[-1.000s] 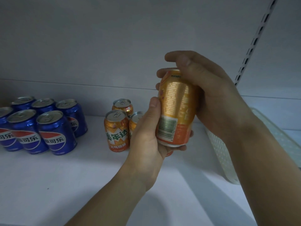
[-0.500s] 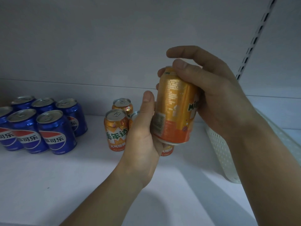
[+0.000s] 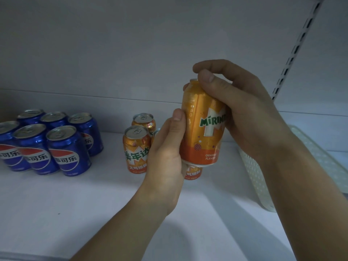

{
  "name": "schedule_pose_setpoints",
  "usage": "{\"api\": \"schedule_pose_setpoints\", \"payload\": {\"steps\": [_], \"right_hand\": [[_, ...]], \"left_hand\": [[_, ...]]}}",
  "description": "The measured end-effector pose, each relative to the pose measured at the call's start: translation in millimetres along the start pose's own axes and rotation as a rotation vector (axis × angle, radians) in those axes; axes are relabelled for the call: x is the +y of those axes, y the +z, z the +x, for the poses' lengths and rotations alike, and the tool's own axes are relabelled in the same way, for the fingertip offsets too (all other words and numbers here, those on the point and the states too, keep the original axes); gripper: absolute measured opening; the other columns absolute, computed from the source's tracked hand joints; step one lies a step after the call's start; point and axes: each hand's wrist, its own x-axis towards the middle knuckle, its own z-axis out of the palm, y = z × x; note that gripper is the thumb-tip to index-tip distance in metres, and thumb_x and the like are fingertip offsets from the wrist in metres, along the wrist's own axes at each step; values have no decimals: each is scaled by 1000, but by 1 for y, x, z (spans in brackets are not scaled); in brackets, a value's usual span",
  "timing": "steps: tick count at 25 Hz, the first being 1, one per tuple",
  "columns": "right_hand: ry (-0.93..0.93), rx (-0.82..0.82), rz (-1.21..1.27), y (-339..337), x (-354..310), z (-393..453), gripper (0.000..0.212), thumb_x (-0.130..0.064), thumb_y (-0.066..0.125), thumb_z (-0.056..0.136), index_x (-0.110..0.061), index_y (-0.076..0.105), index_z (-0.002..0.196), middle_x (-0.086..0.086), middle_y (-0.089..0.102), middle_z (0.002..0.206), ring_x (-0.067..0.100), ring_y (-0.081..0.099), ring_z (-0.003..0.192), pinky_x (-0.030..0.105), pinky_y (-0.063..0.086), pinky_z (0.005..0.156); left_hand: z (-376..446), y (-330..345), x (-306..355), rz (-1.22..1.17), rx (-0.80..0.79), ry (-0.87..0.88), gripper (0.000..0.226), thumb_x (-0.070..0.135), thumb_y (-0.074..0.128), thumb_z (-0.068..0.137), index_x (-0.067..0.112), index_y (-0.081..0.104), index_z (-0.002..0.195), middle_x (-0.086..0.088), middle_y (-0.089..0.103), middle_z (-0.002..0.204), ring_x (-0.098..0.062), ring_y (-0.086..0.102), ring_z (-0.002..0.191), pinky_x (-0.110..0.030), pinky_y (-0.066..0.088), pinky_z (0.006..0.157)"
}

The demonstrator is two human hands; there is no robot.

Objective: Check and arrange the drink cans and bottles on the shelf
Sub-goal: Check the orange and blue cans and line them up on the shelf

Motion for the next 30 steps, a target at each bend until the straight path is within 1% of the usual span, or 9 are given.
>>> {"api": "schedule_pose_setpoints", "payload": {"steps": [5, 9, 11, 15, 17, 20, 23, 27, 30], "right_hand": [[38, -61, 74, 1, -1, -1, 32, -31, 63, 89, -17, 70, 117, 13, 77, 108, 32, 75, 101, 43, 62, 91], [8, -25, 47, 0, -1, 0, 29, -34, 65, 89, -20, 71, 114, 13, 77, 106, 35, 75, 100, 52, 60, 94], [21, -41, 55, 0, -1, 0, 34, -38, 64, 89, -20, 70, 118, 13, 77, 110, 34, 75, 102, 52, 60, 94], [34, -103, 85, -5, -4, 0, 36, -31, 61, 91, -17, 67, 124, 16, 75, 115, 28, 75, 103, 38, 60, 87], [13, -94, 49, -7, -5, 1, 35, -30, 63, 91, -18, 66, 124, 15, 78, 107, 27, 76, 99, 40, 60, 88], [-5, -86, -2, -6, -3, 1, 36, -35, 65, 90, -19, 67, 123, 6, 80, 98, 22, 76, 93, 40, 56, 87], [25, -110, 36, -6, -2, 1, 36, -36, 61, 91, -19, 69, 122, 13, 77, 110, 27, 75, 104, 44, 60, 94], [-21, -69, 9, -6, -3, 1, 30, -34, 63, 92, -19, 69, 117, 7, 79, 95, 24, 76, 92, 38, 58, 82], [-1, -64, 1, -6, -3, 0, 35, -39, 63, 89, -18, 70, 117, 8, 79, 103, 26, 76, 98, 43, 60, 90]], "left_hand": [[-1, 0, -3, -36, 21, -33, 42, 56, 52, 80, 31, 73, 107, -3, 77, 110, -26, 73, 106, -56, 49, 103], [0, 0, -1, -29, -2, -21, 36, 56, 52, 79, 38, 80, 94, 1, 78, 108, -21, 74, 103, -51, 52, 100], [1, -1, -3, -61, 1, -36, 43, 56, 51, 82, 30, 78, 102, -4, 78, 109, -24, 75, 98, -55, 51, 101], [0, -4, -2, -126, -50, -128, 58, 60, 47, 84, 20, 72, 117, -12, 76, 110, -29, 75, 89, -54, 50, 101], [0, -3, 0, -128, -41, -110, 53, 59, 51, 79, 26, 76, 111, -8, 77, 112, -28, 74, 98, -49, 55, 94], [0, 0, 0, -125, -14, -72, 44, 57, 51, 78, 29, 81, 94, -4, 79, 105, -22, 77, 92, -47, 55, 92], [0, -2, 0, -125, -33, -113, 62, 62, 50, 77, 21, 71, 119, -10, 77, 109, -25, 76, 84, -48, 55, 89], [-2, -1, 2, -49, -64, -29, 57, 63, 52, 83, 27, 67, 124, -3, 74, 120, -22, 71, 110, -49, 52, 99], [-3, 0, 3, -38, -20, -27, 52, 57, 52, 83, 25, 67, 121, -2, 76, 115, -21, 73, 106, -49, 54, 96]]}}
